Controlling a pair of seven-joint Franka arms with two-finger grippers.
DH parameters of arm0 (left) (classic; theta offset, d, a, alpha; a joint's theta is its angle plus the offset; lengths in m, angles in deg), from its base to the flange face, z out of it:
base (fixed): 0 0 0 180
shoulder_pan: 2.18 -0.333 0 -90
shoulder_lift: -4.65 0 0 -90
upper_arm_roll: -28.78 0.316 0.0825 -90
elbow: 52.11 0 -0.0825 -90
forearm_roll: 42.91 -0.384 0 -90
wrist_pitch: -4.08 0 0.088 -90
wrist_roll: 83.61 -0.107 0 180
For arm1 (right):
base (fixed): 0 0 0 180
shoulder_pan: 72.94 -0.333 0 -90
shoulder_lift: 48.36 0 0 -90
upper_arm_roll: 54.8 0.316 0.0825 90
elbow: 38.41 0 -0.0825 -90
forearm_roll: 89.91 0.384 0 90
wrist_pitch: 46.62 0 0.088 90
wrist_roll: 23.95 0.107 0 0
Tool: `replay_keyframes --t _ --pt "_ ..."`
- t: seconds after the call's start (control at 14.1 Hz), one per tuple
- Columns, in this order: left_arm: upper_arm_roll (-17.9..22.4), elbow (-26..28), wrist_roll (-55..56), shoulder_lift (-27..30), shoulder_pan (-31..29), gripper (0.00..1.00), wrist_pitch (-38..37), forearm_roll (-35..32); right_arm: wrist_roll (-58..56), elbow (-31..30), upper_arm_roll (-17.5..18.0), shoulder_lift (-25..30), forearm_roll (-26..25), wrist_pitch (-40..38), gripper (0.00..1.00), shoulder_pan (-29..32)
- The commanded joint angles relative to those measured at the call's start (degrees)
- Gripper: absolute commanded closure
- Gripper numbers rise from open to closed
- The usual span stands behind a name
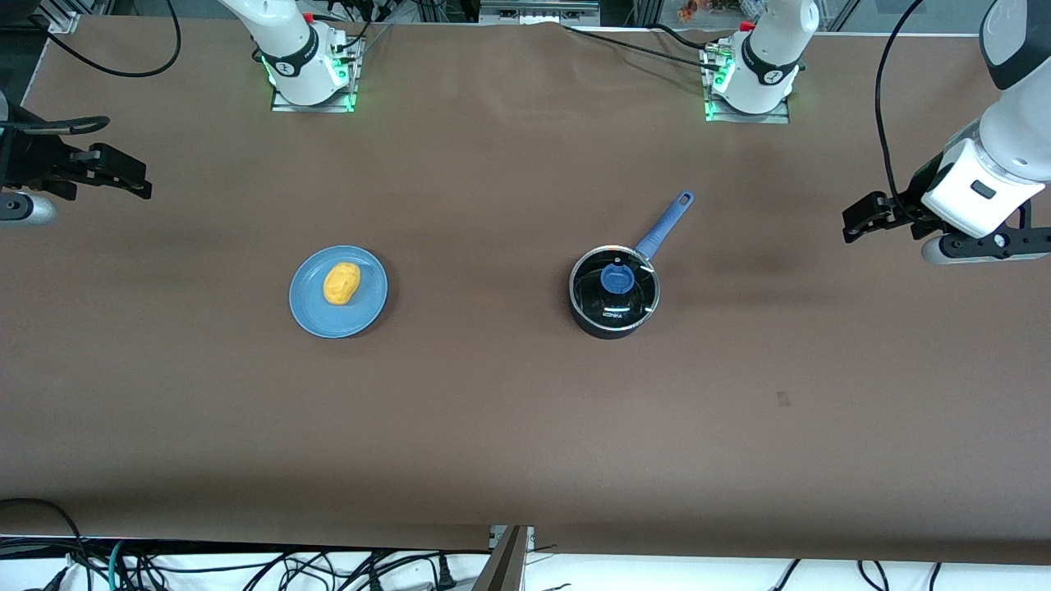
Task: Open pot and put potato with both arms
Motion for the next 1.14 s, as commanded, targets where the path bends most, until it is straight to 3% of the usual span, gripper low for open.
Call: replay_keyframes --t 0.0,1.06 --pt "-0.20 -0.10 -0.61 0.36 -0.07 0.00 1.10 0.65 -0.74 -0.20 0.46 0.12 -0.12 0.45 0.00 0.54" --pt "0.50 -0.88 -0.44 -1.48 -0.69 0.00 1.11 0.03 -0.74 -0.20 0.28 0.12 -0.12 0.45 0.00 0.81"
